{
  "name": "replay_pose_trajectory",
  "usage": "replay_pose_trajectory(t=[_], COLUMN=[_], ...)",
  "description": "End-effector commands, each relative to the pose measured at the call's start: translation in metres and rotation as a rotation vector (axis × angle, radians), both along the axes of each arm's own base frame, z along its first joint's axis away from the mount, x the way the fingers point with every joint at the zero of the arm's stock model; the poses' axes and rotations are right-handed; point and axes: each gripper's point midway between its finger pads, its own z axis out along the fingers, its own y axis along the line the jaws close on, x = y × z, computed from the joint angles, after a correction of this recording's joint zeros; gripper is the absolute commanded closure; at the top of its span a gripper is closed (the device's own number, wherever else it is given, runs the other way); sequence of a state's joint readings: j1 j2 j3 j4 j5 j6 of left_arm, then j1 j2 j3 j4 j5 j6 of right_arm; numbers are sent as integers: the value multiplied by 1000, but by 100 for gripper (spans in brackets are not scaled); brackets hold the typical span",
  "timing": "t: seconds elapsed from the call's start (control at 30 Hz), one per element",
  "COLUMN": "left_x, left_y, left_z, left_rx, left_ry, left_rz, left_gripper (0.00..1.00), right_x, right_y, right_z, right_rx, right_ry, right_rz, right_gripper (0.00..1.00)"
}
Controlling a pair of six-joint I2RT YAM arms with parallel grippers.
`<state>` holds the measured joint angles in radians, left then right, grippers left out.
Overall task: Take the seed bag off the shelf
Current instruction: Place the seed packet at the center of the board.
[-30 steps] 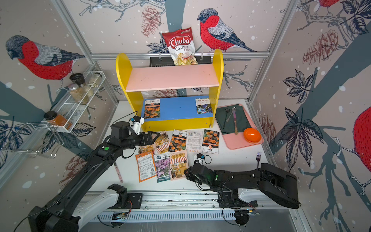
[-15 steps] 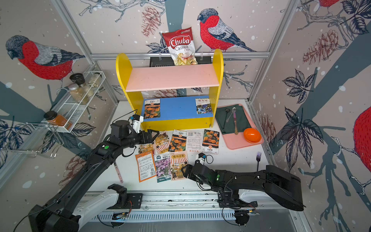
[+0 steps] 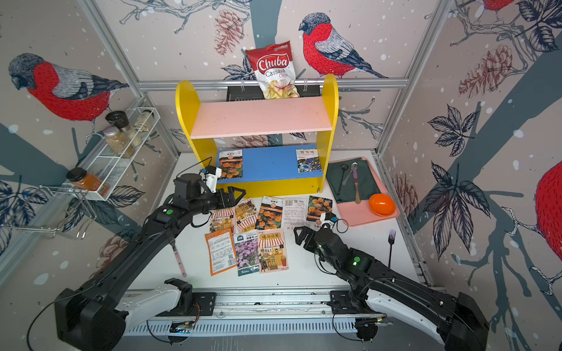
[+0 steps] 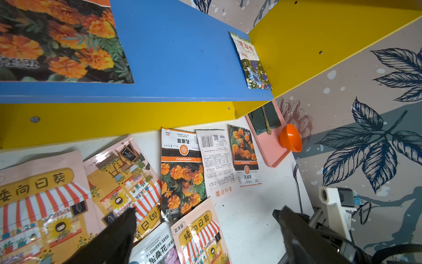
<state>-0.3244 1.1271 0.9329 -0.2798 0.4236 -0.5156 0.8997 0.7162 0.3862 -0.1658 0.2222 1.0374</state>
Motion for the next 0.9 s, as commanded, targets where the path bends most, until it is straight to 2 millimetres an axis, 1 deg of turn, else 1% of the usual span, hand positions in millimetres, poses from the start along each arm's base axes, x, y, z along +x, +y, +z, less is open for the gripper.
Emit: replay_pose_trajectory(t=[0.0,0.1,0.2,0.23,0.37,0.47,0.63,0.7,0.8,0.87], left_x=[13,23,29,34,42,48,56,58,60,62], left_y=[-12,-20,-27,-32,-40,-43,-47,-49,-51,-53], left_z=[16,16,5,16,15,16,13,11,12,16], left_rx=[-66,-74,-70,-81,-78,-77,-84,-90,-100,-112], left_ry=[-36,-29,-2,-23,-25,-35,-44,-40,-43,-57], left_rz=[-17,-16,-23,-29,-39,-45,-51,-55,-59,-67], left_gripper=[3,3,3,3,3,3,3,3,3,2], right_x=[10,32,56,65,99,124,168,183,206,220], right_y=[-17,-23,-22,-21,-9,5,28,35,41,44], right_z=[5,21,38,44,71,86,101,104,104,100], right_rx=[-127,-146,-168,-183,-270,-343,-427,-451,-488,-515], right_ry=[-46,-88,-128,-137,-182,-205,-233,-245,-252,-254], right_rz=[35,25,47,54,105,150,192,202,202,200], right_gripper=[0,0,0,0,0,0,1,1,2,2])
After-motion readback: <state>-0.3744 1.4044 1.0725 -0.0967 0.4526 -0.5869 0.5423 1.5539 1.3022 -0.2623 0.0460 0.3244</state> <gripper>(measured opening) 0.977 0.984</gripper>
